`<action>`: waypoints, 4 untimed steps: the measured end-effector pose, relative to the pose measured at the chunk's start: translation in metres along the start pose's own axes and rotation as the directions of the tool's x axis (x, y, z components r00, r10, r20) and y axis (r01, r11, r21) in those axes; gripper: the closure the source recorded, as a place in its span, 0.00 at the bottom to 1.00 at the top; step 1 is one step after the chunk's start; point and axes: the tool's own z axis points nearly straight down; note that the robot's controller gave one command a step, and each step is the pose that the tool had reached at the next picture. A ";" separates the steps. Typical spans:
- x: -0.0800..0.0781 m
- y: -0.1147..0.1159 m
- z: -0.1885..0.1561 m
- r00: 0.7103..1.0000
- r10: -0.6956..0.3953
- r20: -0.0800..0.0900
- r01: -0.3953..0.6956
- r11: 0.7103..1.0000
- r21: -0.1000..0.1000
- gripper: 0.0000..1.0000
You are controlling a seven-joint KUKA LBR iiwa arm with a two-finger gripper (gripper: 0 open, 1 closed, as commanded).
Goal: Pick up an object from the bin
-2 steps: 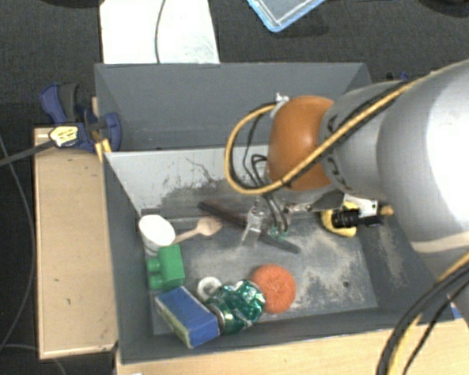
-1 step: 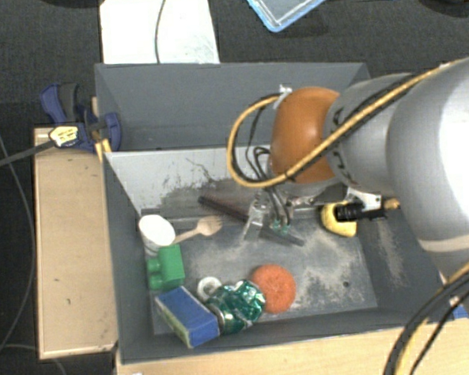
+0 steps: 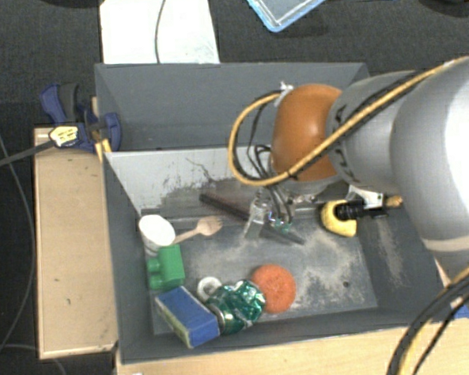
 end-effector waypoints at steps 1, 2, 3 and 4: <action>-0.001 0.000 0.002 1.000 -0.003 0.000 0.003 1.000 0.000 1.00; -0.001 0.000 -0.023 1.000 -0.008 0.004 0.008 1.000 -0.001 1.00; -0.002 0.000 -0.035 1.000 -0.012 0.006 0.012 1.000 -0.002 1.00; -0.001 0.000 -0.056 1.000 -0.013 -0.001 0.013 1.000 0.001 1.00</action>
Offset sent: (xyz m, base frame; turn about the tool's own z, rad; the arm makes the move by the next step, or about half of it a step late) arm 0.0000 0.0000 0.0226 -0.0007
